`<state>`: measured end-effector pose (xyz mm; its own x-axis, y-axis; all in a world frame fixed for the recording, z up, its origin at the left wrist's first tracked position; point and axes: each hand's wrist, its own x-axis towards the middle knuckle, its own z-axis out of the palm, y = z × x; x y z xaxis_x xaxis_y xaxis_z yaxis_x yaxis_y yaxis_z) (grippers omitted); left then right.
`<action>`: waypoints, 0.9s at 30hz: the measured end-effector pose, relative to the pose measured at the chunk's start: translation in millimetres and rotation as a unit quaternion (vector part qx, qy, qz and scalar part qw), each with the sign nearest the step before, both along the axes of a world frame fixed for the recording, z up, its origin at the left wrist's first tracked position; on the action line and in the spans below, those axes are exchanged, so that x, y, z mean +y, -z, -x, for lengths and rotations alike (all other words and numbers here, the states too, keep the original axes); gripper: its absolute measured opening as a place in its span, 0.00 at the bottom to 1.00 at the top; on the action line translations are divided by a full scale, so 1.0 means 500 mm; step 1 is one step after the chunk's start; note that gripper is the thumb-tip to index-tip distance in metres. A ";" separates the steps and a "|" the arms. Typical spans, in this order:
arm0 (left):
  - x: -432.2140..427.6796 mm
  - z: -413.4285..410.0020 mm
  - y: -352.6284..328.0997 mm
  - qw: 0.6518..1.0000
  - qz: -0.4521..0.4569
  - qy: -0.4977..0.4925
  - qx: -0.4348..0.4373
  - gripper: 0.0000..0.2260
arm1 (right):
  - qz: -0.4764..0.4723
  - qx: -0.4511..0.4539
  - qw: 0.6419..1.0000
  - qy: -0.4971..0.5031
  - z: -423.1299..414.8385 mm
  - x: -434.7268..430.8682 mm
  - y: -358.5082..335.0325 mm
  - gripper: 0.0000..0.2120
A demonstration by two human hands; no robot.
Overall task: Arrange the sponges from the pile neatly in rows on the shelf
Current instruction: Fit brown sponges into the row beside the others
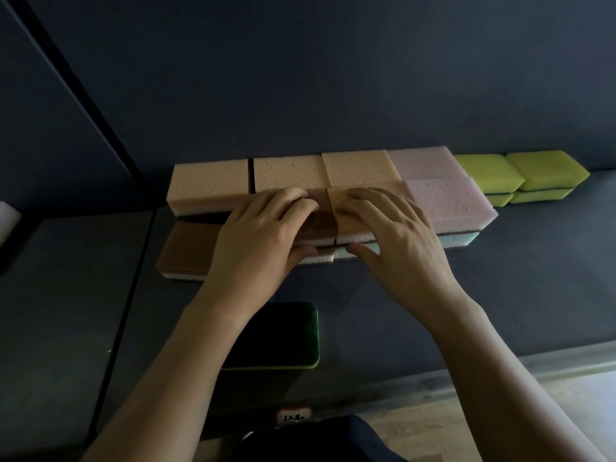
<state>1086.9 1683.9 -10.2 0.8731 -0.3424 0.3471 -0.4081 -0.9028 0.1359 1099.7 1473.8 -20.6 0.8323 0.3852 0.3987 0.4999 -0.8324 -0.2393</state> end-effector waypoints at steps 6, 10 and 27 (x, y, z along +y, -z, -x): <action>0.049 0.034 -0.031 0.999 0.036 0.013 0.013 0.24 | -0.023 0.005 1.000 -0.015 0.018 0.016 -0.033 0.28; 0.111 0.068 -0.040 0.999 0.043 -0.017 -0.012 0.21 | -0.024 -0.009 0.999 -0.037 0.032 0.067 -0.054 0.26; 0.188 0.080 0.038 0.995 0.002 -0.082 0.048 0.20 | 0.004 -0.005 0.999 -0.042 0.028 0.167 -0.008 0.23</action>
